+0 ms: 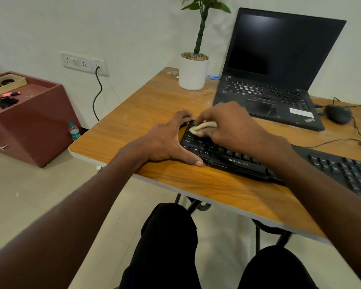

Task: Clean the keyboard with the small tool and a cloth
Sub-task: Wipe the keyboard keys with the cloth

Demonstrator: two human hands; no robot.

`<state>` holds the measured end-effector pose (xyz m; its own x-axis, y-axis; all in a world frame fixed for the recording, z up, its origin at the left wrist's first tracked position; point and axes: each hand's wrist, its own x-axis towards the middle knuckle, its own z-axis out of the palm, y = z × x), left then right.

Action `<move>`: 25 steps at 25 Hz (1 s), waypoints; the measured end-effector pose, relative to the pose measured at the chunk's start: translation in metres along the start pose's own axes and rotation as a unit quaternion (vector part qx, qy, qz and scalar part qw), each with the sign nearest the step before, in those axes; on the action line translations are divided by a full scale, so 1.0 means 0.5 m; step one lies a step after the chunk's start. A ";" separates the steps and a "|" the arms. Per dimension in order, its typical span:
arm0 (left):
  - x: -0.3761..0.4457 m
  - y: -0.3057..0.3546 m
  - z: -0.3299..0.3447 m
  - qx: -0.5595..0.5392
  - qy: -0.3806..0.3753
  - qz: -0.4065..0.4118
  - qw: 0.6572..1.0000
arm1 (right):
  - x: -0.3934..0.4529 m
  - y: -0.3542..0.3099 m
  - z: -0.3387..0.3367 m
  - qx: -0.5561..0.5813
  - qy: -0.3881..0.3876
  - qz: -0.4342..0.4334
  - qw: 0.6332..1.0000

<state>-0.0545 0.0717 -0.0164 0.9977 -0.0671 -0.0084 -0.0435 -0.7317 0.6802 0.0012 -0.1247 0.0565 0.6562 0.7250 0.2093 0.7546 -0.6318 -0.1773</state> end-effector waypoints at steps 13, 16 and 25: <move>-0.002 0.004 -0.004 -0.003 0.001 0.002 1.000 | 0.011 0.047 -0.023 0.015 -0.092 0.057 0.994; -0.003 0.004 -0.002 -0.004 -0.001 0.001 1.000 | 0.003 0.039 -0.016 0.022 -0.089 0.030 0.995; -0.003 0.005 -0.002 -0.012 -0.004 0.012 1.000 | -0.007 0.014 -0.026 -0.085 -0.062 0.052 0.993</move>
<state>-0.0561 0.0708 -0.0138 0.9959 -0.0899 0.0016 -0.0655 -0.7133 0.6977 0.0041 -0.1354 0.0670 0.7336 0.6753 0.0764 0.6785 -0.7342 -0.0247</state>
